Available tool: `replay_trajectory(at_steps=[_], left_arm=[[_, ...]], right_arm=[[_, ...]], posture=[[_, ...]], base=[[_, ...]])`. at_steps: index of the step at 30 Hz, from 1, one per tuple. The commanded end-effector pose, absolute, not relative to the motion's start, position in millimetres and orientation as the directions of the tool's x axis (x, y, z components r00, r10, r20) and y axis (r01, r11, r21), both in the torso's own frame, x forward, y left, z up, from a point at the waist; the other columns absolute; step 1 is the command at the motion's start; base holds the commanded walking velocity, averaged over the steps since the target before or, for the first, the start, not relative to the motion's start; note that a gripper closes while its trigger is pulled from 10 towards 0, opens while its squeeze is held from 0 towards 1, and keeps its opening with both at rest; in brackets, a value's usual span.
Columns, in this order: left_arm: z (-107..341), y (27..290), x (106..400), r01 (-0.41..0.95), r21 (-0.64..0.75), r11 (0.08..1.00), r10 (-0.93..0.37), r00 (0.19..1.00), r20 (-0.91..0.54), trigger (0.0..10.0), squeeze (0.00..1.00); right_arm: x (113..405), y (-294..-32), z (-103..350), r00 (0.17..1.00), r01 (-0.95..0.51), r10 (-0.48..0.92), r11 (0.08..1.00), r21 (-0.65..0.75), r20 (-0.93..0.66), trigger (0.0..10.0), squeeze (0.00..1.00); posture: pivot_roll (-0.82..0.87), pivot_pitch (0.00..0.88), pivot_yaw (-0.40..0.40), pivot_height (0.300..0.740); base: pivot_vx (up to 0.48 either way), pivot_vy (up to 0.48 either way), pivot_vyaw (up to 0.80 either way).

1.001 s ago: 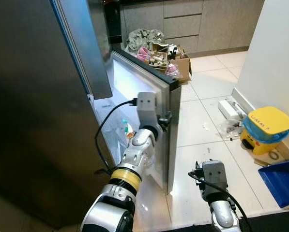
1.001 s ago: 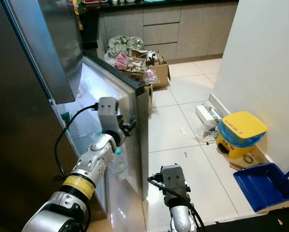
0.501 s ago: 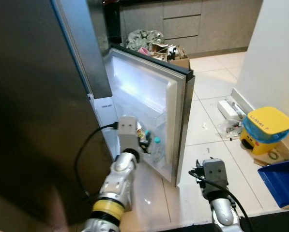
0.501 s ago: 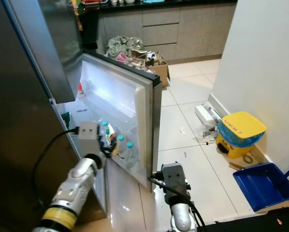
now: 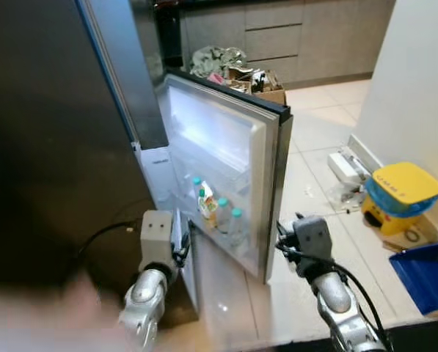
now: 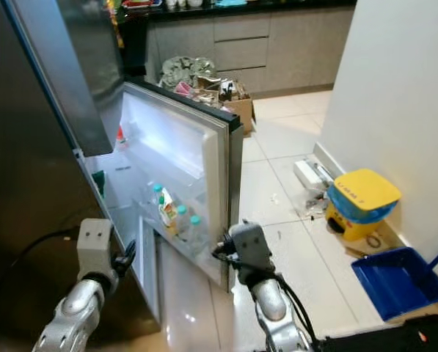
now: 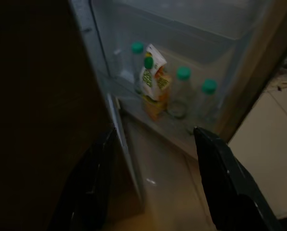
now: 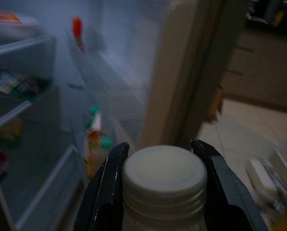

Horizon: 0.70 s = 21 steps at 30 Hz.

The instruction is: Restocking fridge

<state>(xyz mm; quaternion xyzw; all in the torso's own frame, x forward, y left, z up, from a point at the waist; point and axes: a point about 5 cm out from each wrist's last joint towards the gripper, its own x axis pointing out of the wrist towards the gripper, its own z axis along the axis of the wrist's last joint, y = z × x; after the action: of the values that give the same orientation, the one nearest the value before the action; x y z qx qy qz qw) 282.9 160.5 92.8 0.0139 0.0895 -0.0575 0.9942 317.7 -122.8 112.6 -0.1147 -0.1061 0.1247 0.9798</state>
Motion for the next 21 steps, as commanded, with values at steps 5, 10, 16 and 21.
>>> replay_trajectory(at_steps=[5,10,16,21], left_arm=[[91.5,157.9,266.0,0.163,0.003,0.987,-0.158,0.963,-0.218,10.0,0.0],[88.9,149.8,261.4,0.183,-0.008,0.983,-0.18,0.958,-0.222,10.0,0.0],[89.9,141.2,258.1,0.228,0.007,0.974,-0.221,0.951,-0.218,10.0,0.0],[89.0,139.3,255.7,0.233,0.013,0.972,-0.224,0.948,-0.227,10.0,0.0]], right_arm=[[313.3,-117.7,124.5,0.937,-0.224,0.269,0.952,-0.209,0.224,10.0,0.0],[304.8,-108.2,119.7,0.933,-0.249,0.286,0.951,-0.182,0.217,10.0,0.0],[299.3,-101.8,115.8,0.933,-0.266,0.296,0.951,-0.16,0.206,10.0,0.0],[297.5,-101.3,116.5,0.934,-0.268,0.296,0.951,-0.155,0.199,10.0,0.0]], posture=[[-0.07,0.118,0.055,0.74],[-0.07,0.116,0.055,0.74],[-0.08,0.114,0.05,0.74],[-0.08,0.115,0.046,0.74]], base=[[0.0,0.0,0.0],[0.0,0.0,0.0],[0.0,0.0,0.0],[0.0,-0.054,0.0]])
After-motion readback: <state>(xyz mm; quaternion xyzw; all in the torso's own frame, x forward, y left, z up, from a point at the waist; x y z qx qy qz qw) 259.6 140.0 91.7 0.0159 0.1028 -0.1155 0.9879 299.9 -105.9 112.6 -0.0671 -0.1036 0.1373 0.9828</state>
